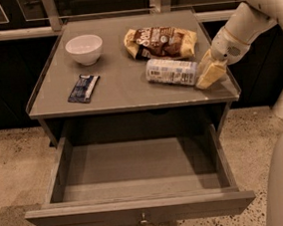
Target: Place blue plastic bottle into top drawer
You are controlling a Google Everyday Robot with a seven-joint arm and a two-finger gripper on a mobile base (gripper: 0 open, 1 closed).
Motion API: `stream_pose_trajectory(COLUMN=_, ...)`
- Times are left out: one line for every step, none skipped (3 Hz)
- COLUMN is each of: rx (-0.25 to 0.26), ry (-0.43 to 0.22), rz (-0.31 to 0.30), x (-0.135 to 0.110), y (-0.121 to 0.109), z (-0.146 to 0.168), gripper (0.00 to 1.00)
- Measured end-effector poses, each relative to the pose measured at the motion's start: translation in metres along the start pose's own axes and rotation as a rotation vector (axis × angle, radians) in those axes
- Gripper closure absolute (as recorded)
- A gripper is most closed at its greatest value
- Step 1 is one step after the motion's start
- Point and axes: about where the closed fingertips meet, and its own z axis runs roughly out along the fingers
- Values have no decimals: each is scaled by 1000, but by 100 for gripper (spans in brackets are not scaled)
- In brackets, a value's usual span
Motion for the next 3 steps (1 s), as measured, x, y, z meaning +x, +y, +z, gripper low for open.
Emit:
stream_pose_trajectory(rx=-1, ry=42, rz=-45, x=-35, y=-2, z=1, gripper=100)
stream_pose_trajectory(rx=2, ry=37, rz=-55, x=-42, y=-6, z=7, gripper=100)
stream_pose_trajectory(rx=42, ry=-71, rz=-63, x=-38, y=19, z=-15, gripper=100)
